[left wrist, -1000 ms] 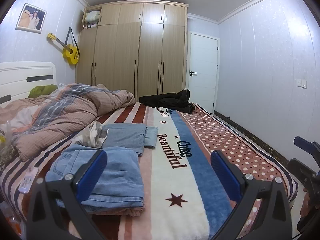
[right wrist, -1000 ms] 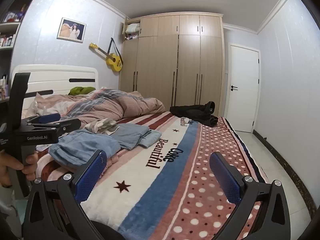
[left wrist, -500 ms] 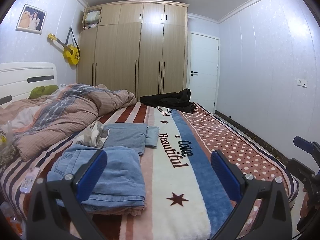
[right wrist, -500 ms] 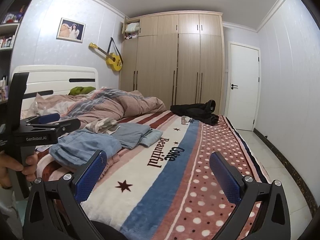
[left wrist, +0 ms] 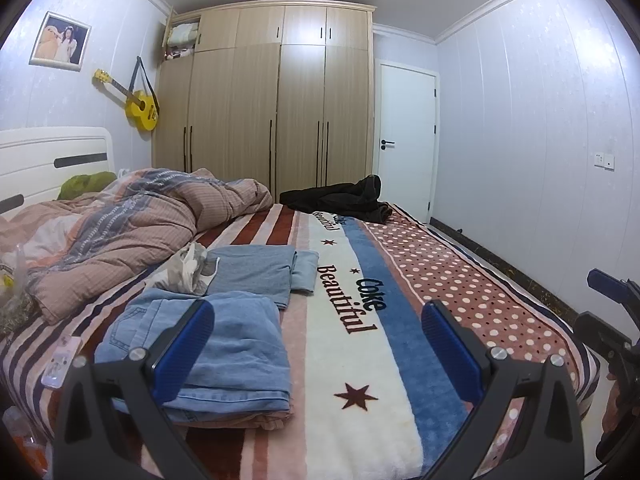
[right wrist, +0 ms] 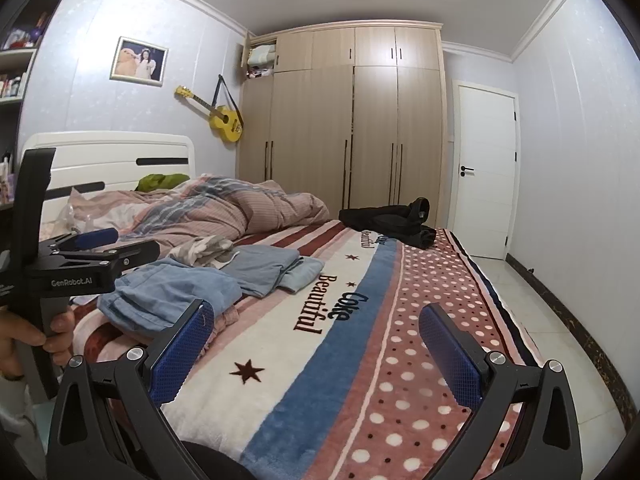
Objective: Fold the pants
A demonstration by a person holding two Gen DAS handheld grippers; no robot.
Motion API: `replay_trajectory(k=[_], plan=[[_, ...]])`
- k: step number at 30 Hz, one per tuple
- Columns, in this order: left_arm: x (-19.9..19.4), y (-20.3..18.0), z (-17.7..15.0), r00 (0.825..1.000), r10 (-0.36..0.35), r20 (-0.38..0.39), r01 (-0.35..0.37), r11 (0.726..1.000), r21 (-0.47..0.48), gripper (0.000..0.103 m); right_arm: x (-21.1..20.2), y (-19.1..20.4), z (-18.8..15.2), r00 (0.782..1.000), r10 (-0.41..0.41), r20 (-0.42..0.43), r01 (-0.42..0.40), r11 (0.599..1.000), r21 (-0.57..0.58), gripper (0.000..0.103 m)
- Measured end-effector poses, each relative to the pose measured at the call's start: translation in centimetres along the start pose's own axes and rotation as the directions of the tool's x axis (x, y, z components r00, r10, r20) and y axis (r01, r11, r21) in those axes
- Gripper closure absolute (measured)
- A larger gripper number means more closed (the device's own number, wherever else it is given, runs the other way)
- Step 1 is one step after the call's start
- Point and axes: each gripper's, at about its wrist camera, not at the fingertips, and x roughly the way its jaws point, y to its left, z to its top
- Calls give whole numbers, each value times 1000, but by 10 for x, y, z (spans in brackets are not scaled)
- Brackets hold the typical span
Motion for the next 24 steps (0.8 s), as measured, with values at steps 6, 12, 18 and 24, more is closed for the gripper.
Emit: replay_trajectory(k=[6,12,18,24], plan=[[0,0,0,1000,1,-2,-1,1000,-1,1,-1,0,0,1000,-1,0,1,1000,-1,1],[-1,1,-1,1000,0,-4,0,1000,-2,1,0,0,0,1000,-1,0,1,1000,-1,1],[-1,2,-2,1000,-6,-5,6,1000,-5,1,0,0,-1,1000,0,-2,0,1000,1,1],[-1,3,-2,1000,-6,-5,6,1000,-6,1,0,-1,-1,1000,0,0,0,1000,2,1]])
